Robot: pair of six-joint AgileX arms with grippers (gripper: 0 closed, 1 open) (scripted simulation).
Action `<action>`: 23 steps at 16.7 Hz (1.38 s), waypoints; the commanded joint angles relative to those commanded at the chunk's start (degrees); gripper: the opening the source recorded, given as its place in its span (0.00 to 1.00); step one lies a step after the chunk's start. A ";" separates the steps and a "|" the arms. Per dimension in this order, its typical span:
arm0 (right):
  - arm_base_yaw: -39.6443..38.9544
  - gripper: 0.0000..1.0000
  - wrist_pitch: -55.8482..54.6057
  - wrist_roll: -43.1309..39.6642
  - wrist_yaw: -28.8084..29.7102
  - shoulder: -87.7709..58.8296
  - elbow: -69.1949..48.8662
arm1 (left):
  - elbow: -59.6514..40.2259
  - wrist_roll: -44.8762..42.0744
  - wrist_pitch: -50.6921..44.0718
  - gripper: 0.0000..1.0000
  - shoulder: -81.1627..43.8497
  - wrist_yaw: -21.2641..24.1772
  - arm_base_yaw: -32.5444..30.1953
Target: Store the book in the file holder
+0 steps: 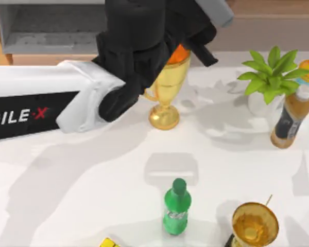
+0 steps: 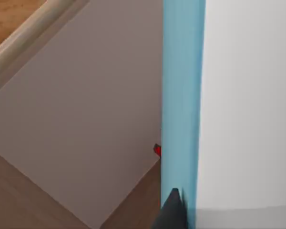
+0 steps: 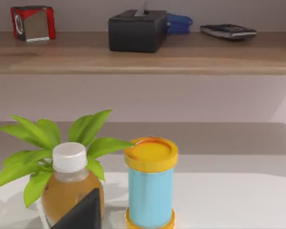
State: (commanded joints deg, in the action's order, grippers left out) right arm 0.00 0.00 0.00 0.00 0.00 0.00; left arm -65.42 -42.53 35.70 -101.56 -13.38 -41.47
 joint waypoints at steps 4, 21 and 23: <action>0.00 1.00 0.00 0.00 0.00 0.00 0.00 | 14.56 -11.74 2.66 0.00 12.41 3.50 3.35; 0.00 1.00 0.00 0.00 0.00 0.00 0.00 | 23.28 -45.30 8.32 0.00 0.15 3.19 28.13; 0.00 1.00 0.00 0.00 0.00 0.00 0.00 | 23.51 -45.30 8.27 0.00 0.26 3.18 27.92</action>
State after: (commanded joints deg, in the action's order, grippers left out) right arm 0.00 0.00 0.00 0.00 0.00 0.00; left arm -41.91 -87.83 43.97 -101.31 -10.20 -13.55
